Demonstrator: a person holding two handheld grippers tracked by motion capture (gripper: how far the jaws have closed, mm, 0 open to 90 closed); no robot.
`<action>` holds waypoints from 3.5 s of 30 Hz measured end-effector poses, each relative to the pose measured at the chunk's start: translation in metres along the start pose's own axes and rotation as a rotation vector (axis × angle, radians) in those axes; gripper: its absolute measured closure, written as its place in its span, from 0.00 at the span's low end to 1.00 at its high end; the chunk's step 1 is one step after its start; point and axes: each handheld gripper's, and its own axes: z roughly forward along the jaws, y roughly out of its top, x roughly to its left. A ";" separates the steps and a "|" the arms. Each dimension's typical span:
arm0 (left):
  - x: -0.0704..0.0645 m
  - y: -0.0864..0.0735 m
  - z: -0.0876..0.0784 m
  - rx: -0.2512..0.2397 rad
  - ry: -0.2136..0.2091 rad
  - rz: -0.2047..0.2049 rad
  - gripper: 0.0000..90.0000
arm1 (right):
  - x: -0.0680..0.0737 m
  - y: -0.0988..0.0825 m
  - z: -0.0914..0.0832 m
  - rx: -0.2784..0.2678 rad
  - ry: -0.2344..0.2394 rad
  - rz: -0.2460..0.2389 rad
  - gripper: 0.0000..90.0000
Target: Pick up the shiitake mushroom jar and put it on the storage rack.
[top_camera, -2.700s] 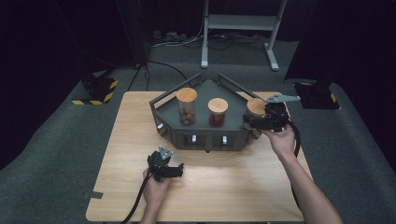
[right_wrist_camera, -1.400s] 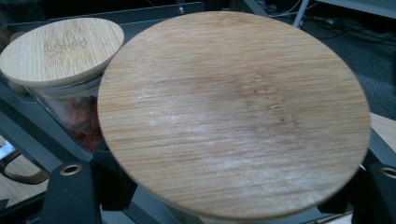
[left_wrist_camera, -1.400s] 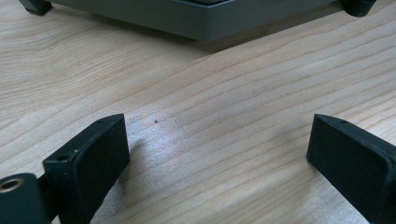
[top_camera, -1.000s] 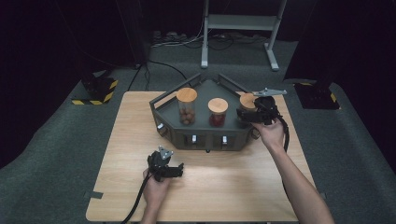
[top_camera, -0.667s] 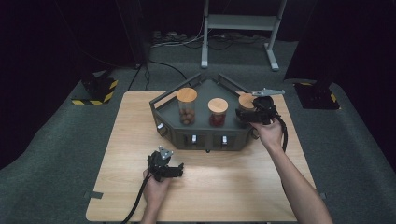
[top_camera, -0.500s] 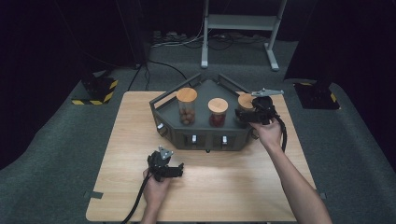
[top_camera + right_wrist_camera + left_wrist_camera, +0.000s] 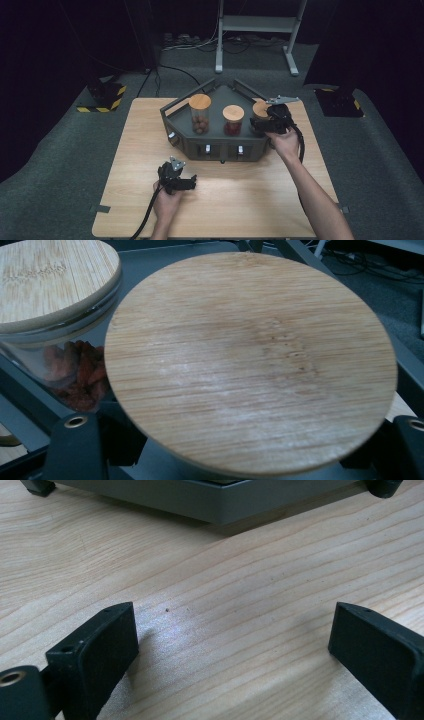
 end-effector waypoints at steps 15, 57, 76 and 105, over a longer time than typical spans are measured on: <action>0.000 0.000 0.000 0.001 0.001 0.002 0.06 | 0.006 -0.005 0.012 0.000 0.028 0.000 0.28; -0.001 0.000 0.001 0.001 0.002 -0.001 0.05 | 0.011 -0.003 0.020 -0.008 0.056 -0.001 0.28; -0.001 0.000 0.001 0.001 0.001 -0.002 0.05 | 0.011 -0.001 0.020 -0.014 0.032 0.006 0.17; -0.001 0.000 0.002 -0.002 0.000 -0.002 0.05 | 0.012 -0.009 0.002 -0.038 0.044 0.002 0.13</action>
